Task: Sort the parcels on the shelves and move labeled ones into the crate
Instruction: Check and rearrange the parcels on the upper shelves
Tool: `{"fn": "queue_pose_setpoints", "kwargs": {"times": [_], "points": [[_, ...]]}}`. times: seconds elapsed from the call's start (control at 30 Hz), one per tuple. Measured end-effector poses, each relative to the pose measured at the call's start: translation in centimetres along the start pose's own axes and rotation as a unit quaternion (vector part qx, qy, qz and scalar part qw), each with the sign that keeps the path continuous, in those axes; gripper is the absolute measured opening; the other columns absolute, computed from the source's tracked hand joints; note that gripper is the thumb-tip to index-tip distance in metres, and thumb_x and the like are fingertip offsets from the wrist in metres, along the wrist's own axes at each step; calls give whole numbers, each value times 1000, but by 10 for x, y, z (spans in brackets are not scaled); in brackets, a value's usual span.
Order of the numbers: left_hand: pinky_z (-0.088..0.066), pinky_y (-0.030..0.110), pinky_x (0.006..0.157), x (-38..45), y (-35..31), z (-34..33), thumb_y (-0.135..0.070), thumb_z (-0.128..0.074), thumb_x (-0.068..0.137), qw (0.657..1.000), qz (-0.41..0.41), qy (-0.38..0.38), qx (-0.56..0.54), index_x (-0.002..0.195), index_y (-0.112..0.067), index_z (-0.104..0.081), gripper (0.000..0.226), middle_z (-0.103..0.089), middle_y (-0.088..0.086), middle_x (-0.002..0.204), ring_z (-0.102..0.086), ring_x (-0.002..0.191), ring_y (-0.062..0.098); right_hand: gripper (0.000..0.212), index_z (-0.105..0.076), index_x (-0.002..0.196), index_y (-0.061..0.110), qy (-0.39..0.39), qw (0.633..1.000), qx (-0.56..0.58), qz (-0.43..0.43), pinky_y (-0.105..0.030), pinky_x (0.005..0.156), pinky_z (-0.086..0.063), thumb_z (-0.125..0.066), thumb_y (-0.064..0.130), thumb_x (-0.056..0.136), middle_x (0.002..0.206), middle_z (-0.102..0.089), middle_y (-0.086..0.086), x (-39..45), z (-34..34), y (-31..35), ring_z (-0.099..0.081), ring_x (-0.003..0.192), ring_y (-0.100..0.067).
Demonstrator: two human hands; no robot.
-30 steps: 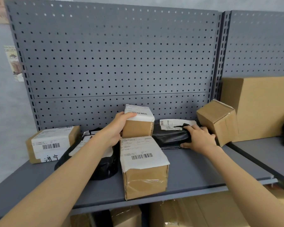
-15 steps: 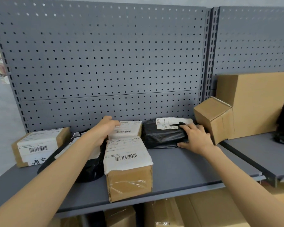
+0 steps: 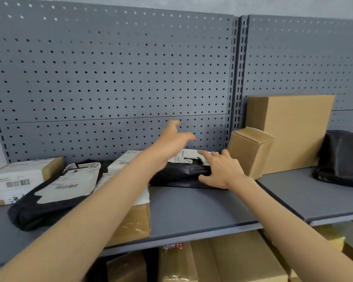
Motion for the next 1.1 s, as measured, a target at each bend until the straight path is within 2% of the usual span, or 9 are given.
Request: {"fn": "queue_pose_setpoints", "kwargs": {"times": [0.17, 0.5, 0.63, 0.73, 0.8, 0.9, 0.97, 1.03, 1.1], "points": [[-33, 28, 98, -3, 38, -49, -27, -62, 83, 995, 98, -35, 1, 148, -19, -10, 84, -21, 12, 149, -35, 130, 28, 57, -38, 141, 32, -19, 993, 115, -32, -43, 99, -31, -40, 55, 89, 134, -49, -8, 1, 5, -20, -38, 123, -34], [-20, 45, 111, -4, 83, -59, -28, -69, 79, 966, 232, -107, -29, 147, -21, 15, 108, 21, 15, 154, -6, 143, 36, 60, -31, 146, 26, 90, 951, 292, -51, -43, 111, -23, -47, 44, 92, 151, -30, -14, 38, -19, -42, -20, 140, -34], [-22, 40, 110, -7, 96, -62, -28, -78, 71, 967, 237, -77, -58, 144, -23, 22, 125, 15, 14, 156, -7, 143, 30, 60, -27, 147, 24, 151, 954, 254, -49, -42, 112, -25, -40, 47, 93, 151, -32, -14, 55, -33, -38, -24, 139, -35], [-21, 39, 111, -7, 100, -61, -29, -84, 63, 969, 220, -75, -81, 144, -25, 22, 133, 14, 11, 156, -9, 143, 27, 57, -34, 144, 19, 133, 975, 169, -48, -43, 106, -24, -33, 47, 94, 144, -36, -21, 58, -37, -35, -27, 133, -38], [-25, 40, 113, -6, 100, -61, -30, -84, 60, 969, 200, -78, -121, 145, -27, 18, 133, 7, 9, 158, -18, 142, 26, 52, -49, 128, 13, 133, 977, 160, -49, -42, 101, -29, -30, 46, 93, 134, -47, -19, 57, -37, -36, -36, 124, -37], [-30, 37, 109, -4, 96, -59, -31, -83, 58, 968, 160, -97, -169, 147, -27, 7, 127, -11, 4, 156, -29, 136, 23, 42, -56, 85, 9, 145, 949, 267, -81, -34, 74, -37, -36, 46, 90, 97, -58, -11, 45, -28, -39, -52, 90, -26], [-32, 32, 100, -5, 91, -58, -26, -83, 59, 971, 135, -106, -165, 148, -26, 0, 122, -19, 2, 153, -31, 134, 21, 48, -63, 99, 8, 157, 923, 336, -103, -32, 73, -35, -41, 48, 87, 103, -58, -10, 32, -21, -40, -51, 90, -24], [-30, 30, 100, -5, 85, -58, -19, -82, 61, 977, 114, -101, -152, 149, -23, -1, 120, -22, 1, 153, -28, 136, 20, 56, -58, 122, 10, 178, 902, 373, -126, -32, 82, -33, -46, 50, 84, 123, -54, -8, 19, -17, -42, -50, 109, -25], [-30, 31, 100, -5, 78, -57, -13, -79, 64, 981, 106, -87, -140, 149, -23, -2, 114, -22, 0, 153, -27, 137, 21, 59, -52, 127, 20, 207, 863, 435, -151, -34, 90, -37, -51, 53, 78, 124, -50, -2, 2, -13, -40, -48, 112, -23]]}}
Point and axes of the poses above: each hand's wrist, its own x-axis towards the middle knuckle, its own z-axis out of the back of the hand, y = z × x, the point moved 6 cm from there along x, towards the middle knuckle
